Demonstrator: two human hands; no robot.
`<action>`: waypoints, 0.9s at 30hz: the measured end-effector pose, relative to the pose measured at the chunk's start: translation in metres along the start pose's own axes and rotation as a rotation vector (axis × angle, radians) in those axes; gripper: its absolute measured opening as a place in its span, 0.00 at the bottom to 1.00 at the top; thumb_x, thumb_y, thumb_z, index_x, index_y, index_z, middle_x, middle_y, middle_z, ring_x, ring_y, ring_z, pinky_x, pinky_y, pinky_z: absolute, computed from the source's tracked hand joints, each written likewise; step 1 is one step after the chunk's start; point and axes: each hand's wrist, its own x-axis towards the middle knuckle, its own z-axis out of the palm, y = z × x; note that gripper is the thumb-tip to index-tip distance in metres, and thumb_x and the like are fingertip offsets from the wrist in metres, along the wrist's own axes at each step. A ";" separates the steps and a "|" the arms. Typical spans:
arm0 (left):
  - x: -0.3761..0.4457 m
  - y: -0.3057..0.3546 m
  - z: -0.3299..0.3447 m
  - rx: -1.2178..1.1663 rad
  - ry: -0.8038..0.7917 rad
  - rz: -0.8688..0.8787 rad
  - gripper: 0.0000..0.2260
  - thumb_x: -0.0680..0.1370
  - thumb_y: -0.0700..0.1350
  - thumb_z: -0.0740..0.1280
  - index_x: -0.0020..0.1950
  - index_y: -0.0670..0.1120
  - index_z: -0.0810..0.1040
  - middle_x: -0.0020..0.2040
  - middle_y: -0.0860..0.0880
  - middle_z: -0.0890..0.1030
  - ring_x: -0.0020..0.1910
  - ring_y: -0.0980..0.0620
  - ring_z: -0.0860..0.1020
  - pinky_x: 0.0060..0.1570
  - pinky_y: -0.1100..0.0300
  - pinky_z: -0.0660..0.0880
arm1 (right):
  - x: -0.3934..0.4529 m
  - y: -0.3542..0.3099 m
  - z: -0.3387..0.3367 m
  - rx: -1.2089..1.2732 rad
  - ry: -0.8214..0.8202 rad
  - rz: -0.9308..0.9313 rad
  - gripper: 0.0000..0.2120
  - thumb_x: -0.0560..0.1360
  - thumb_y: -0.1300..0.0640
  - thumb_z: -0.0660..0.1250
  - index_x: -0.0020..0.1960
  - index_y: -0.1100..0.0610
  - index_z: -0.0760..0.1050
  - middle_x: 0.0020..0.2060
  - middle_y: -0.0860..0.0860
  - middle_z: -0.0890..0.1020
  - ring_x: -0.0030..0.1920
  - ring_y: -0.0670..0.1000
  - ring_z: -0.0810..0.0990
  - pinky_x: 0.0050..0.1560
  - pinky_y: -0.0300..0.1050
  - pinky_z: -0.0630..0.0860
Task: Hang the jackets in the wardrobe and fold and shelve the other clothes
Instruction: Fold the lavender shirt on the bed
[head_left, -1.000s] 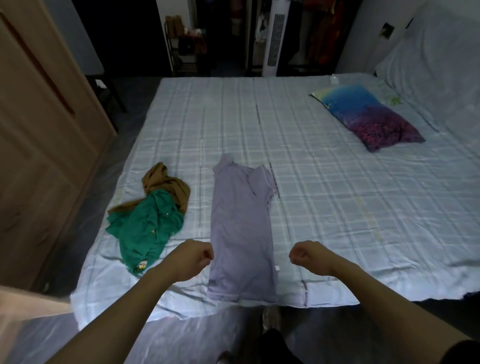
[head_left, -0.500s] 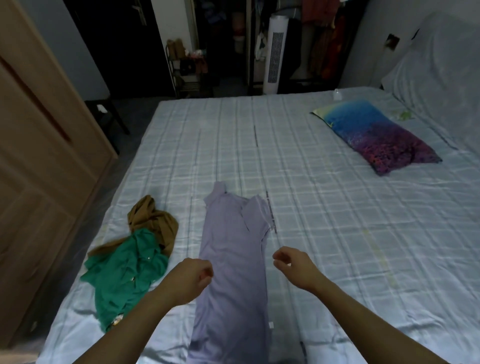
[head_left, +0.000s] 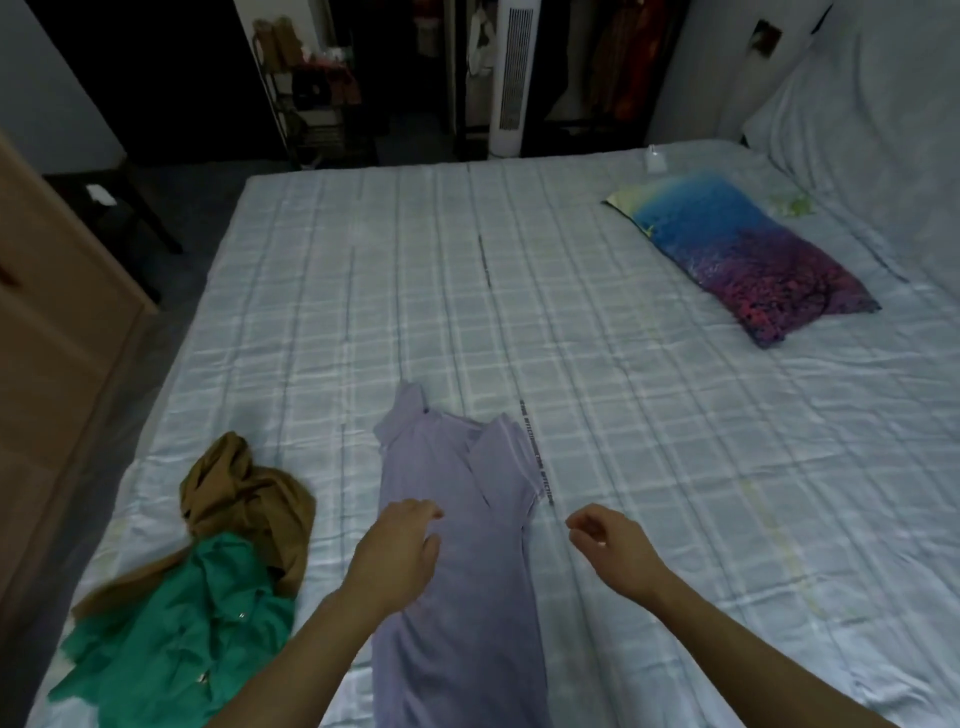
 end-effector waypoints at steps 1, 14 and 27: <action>0.013 -0.008 0.006 -0.001 0.000 -0.002 0.17 0.80 0.50 0.59 0.66 0.47 0.75 0.63 0.49 0.77 0.61 0.48 0.74 0.61 0.54 0.72 | 0.011 0.003 0.003 0.004 0.006 0.015 0.03 0.77 0.58 0.68 0.48 0.51 0.79 0.44 0.44 0.83 0.45 0.41 0.80 0.42 0.25 0.72; 0.184 -0.109 0.135 0.233 -0.026 0.053 0.26 0.67 0.53 0.69 0.61 0.43 0.77 0.57 0.42 0.81 0.51 0.40 0.81 0.44 0.50 0.81 | 0.219 0.080 0.087 0.053 0.122 0.033 0.07 0.77 0.59 0.68 0.55 0.54 0.79 0.50 0.49 0.81 0.48 0.42 0.80 0.44 0.23 0.71; 0.221 -0.127 0.194 0.282 0.084 0.078 0.40 0.72 0.74 0.59 0.78 0.53 0.63 0.77 0.42 0.64 0.75 0.37 0.63 0.71 0.40 0.58 | 0.291 0.096 0.123 -0.066 0.181 -0.022 0.17 0.62 0.42 0.76 0.45 0.49 0.78 0.52 0.43 0.71 0.55 0.48 0.71 0.56 0.43 0.71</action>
